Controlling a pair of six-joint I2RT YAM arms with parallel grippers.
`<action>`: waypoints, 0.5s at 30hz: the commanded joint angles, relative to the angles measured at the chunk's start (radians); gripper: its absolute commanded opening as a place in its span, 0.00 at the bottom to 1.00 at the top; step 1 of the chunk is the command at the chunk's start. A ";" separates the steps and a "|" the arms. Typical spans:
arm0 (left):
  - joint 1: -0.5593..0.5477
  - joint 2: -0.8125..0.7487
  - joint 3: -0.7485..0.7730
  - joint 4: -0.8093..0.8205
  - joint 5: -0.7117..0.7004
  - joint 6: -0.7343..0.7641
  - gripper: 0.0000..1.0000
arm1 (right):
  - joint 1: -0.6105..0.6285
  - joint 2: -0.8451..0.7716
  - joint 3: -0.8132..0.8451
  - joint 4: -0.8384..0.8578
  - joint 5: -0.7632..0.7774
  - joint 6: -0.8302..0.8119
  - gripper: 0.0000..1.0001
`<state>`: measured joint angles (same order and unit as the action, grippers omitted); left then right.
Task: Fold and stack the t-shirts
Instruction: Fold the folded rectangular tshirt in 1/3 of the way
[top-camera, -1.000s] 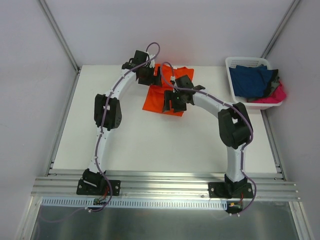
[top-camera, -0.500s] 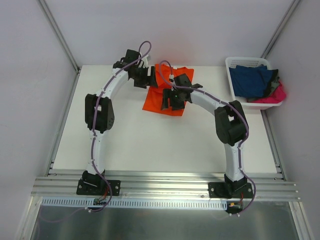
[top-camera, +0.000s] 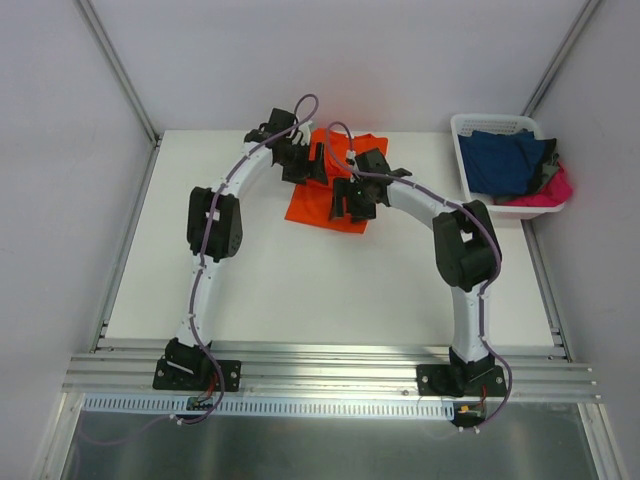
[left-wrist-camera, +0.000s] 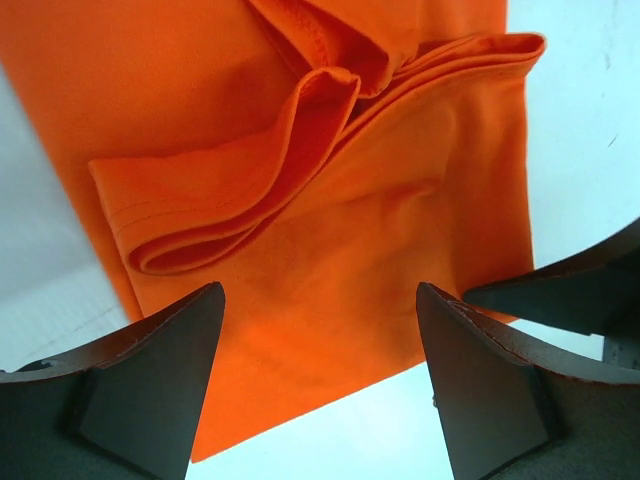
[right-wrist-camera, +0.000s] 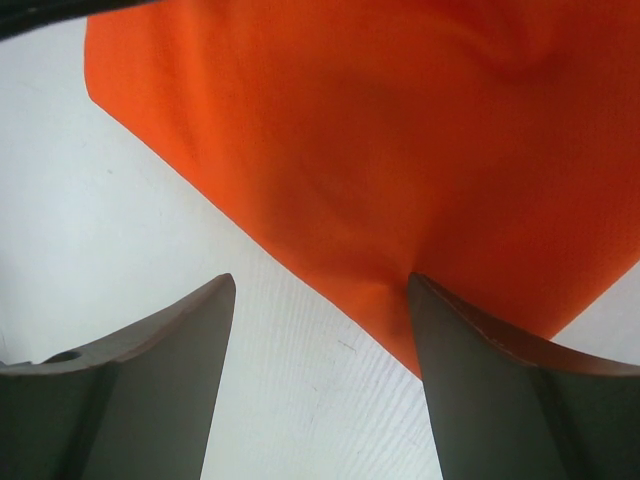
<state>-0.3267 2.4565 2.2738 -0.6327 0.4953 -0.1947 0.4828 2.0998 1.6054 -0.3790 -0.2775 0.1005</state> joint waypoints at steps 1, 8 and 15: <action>-0.012 0.022 0.059 0.007 0.003 -0.011 0.78 | -0.006 -0.093 -0.025 0.009 -0.002 -0.015 0.73; -0.021 0.104 0.157 0.050 -0.029 -0.008 0.78 | -0.007 -0.122 -0.055 0.011 0.008 -0.024 0.73; -0.037 0.211 0.280 0.125 -0.052 -0.032 0.78 | -0.009 -0.156 -0.108 0.005 0.021 -0.047 0.74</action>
<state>-0.3473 2.6339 2.4874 -0.5655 0.4591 -0.2028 0.4808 2.0201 1.5188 -0.3771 -0.2684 0.0784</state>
